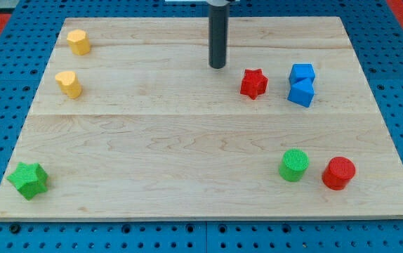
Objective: Slightly push the red star to the left side of blue blocks
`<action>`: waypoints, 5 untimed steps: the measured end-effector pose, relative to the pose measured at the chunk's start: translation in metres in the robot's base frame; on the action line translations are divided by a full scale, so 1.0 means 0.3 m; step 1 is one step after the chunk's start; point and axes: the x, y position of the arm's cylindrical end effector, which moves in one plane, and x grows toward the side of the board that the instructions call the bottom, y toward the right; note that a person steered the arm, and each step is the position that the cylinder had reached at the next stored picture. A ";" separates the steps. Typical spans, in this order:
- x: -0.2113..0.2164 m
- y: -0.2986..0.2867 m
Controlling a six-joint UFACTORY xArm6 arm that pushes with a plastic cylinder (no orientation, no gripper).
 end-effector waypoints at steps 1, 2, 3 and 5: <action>0.013 0.054; 0.045 0.018; 0.150 -0.053; 0.243 0.111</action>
